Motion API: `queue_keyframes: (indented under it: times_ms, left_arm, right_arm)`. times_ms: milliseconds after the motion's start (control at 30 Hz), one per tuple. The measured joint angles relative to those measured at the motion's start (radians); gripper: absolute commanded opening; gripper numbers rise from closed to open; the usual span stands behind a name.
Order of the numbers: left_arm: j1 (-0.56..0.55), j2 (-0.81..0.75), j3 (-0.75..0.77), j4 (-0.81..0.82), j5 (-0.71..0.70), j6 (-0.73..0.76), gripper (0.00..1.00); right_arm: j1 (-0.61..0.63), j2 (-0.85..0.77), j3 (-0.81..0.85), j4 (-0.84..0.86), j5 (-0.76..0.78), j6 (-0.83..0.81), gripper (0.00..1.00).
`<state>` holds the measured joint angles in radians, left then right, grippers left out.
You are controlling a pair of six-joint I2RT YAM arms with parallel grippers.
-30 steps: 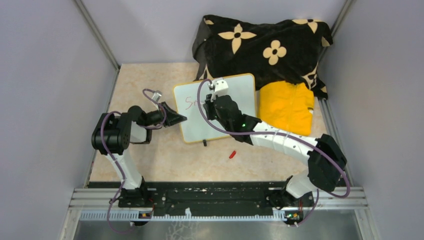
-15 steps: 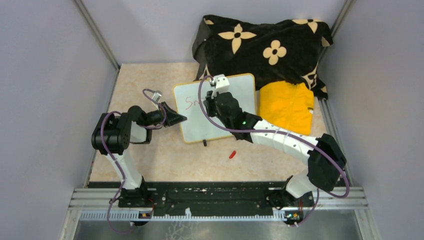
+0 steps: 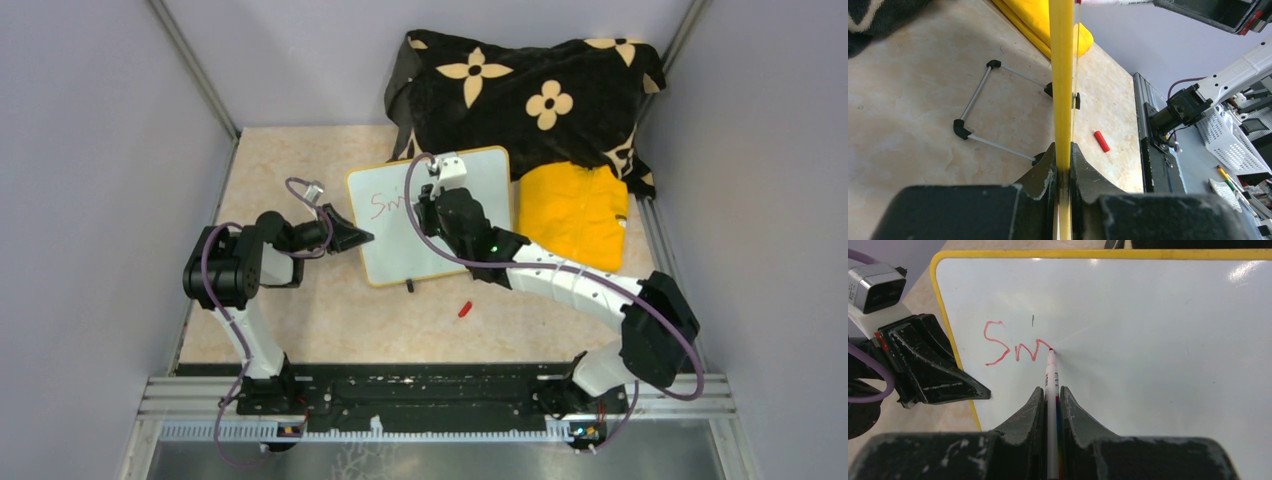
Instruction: Write a sentence on the whiteboard
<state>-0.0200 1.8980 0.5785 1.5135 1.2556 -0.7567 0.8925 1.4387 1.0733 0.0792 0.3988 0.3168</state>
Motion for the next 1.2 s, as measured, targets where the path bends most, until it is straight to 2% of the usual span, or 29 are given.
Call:
queue_keyframes:
  times_ms: [433,833,1200]
  left_arm:
    - [0.000,0.000,0.000,-0.003,0.000,0.003,0.00]
    - [0.000,0.000,0.000,-0.002,0.003,0.010,0.00]
    - [0.000,0.000,0.000,-0.003,0.004,0.010,0.00]
  right_arm:
    - [-0.001,-0.037,-0.064,-0.015,-0.006,0.022,0.00]
    - [-0.020,-0.106,-0.051,-0.050,-0.002,0.024,0.00]
    - [-0.022,-0.108,-0.021,-0.035,-0.003,0.008,0.00]
